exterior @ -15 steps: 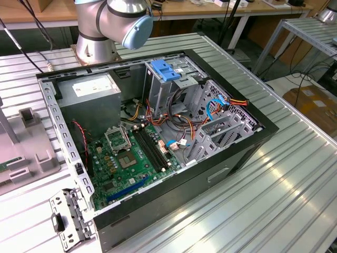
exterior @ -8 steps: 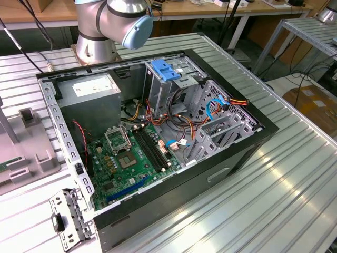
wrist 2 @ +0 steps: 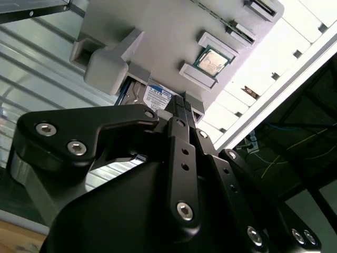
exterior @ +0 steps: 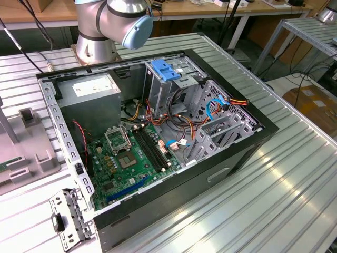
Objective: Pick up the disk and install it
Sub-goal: 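Pick up the disk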
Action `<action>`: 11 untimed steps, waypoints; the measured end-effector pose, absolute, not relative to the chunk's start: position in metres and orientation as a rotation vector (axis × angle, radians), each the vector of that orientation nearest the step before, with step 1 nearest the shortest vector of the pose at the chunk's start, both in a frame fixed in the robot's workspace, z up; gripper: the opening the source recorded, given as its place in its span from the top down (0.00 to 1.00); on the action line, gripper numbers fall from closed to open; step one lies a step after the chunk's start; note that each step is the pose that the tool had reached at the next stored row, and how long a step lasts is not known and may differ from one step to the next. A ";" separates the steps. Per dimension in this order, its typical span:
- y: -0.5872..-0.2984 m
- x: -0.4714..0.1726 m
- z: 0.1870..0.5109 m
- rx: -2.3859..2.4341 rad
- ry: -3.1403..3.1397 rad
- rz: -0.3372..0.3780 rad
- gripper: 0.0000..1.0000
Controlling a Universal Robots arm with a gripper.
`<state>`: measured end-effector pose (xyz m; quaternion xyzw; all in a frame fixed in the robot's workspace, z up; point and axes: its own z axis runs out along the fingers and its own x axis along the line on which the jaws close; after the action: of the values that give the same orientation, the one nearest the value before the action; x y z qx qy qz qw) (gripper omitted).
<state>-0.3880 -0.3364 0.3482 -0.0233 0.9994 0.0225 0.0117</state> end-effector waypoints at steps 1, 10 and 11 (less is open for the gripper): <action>-0.336 -0.388 0.348 -0.082 3.116 0.070 0.89; -0.336 -0.388 0.348 -0.191 3.113 0.071 0.89; -0.336 -0.388 0.348 -0.203 3.113 0.072 0.89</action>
<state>-0.3880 -0.3364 0.3482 -0.0650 0.9976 0.0229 0.0108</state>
